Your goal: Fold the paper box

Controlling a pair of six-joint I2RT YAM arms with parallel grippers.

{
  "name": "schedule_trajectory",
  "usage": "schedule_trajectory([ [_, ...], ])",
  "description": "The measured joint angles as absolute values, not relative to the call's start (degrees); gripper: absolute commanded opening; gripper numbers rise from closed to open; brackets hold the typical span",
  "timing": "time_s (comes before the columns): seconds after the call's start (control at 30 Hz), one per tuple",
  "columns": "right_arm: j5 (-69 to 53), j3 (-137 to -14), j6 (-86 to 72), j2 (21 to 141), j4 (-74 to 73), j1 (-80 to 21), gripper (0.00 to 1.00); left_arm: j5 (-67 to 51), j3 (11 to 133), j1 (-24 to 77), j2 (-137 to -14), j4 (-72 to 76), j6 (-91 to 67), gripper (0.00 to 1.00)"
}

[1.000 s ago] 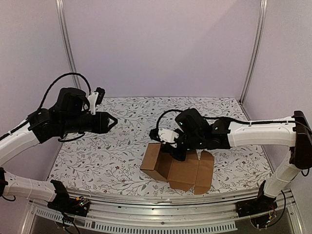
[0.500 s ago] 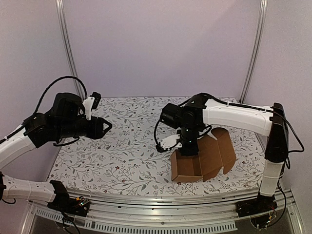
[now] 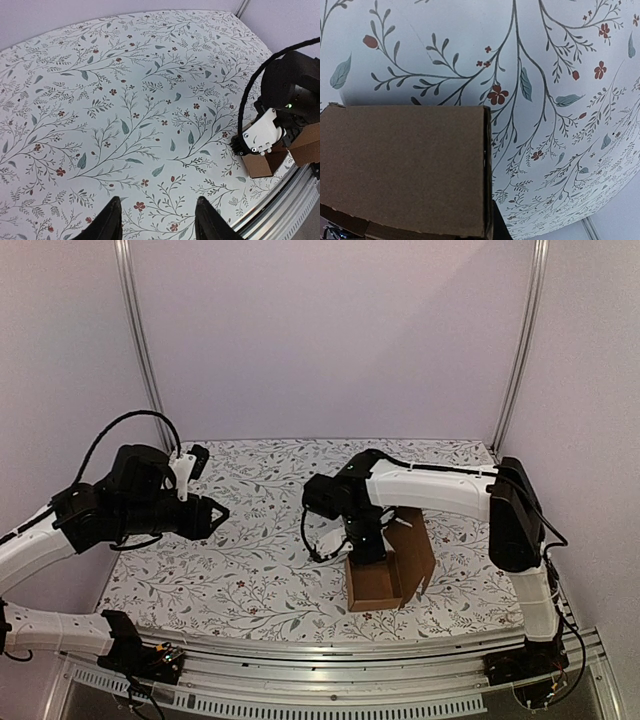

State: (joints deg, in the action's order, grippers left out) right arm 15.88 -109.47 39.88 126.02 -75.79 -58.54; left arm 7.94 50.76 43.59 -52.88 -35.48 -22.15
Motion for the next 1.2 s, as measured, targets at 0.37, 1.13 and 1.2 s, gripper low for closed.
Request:
schedule_trajectory([
  [0.37, 16.0, -109.5, 39.7, 128.9, -76.7, -59.2, 0.25, 7.9, 50.5, 43.6, -52.1, -35.4, -22.1, 0.5],
  [1.13, 16.3, -109.5, 31.7, 105.6, -76.2, -58.9, 0.99, 0.2, 50.5, 43.6, -59.1, -30.1, -21.8, 0.57],
  [1.2, 18.9, -109.4, 29.2, 102.6, -75.1, -58.9, 0.99, -1.0, 50.7, 43.5, -61.3, -29.4, -21.8, 0.57],
])
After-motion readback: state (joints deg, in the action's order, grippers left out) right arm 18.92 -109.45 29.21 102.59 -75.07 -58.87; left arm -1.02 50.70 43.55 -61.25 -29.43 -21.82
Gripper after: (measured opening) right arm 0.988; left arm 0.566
